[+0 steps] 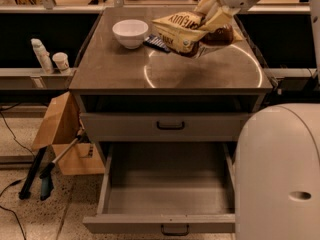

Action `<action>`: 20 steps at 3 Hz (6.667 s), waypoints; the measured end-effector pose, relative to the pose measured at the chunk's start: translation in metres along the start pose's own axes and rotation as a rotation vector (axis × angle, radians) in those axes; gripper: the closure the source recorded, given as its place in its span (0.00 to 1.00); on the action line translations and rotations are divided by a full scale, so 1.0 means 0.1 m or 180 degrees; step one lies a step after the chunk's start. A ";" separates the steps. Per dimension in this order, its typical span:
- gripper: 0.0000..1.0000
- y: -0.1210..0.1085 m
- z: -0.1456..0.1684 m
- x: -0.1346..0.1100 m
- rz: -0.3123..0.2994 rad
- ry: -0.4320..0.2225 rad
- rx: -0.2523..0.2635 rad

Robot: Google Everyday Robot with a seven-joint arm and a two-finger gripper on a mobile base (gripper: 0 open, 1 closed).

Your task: Place brown chip bag into middle drawer

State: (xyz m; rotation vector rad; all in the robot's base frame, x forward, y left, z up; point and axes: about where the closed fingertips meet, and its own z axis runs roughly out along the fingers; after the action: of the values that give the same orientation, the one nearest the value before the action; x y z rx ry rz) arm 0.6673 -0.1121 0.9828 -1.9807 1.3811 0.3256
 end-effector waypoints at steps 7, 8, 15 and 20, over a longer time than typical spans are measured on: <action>1.00 0.94 -0.40 -0.22 -0.0159 -0.0478 -0.0299; 1.00 0.99 -0.27 -0.23 -0.0063 -0.0521 -0.0234; 1.00 2.22 -0.18 -0.43 0.0423 0.0412 0.0282; 1.00 2.54 0.36 0.50 0.0866 0.0374 0.0188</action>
Offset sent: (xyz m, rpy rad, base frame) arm -0.0986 -0.0310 0.0163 -0.0767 0.1229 0.3341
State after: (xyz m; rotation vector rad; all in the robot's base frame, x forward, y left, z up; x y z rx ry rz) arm 0.4658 -0.1737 0.8287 -1.7894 1.7204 0.2908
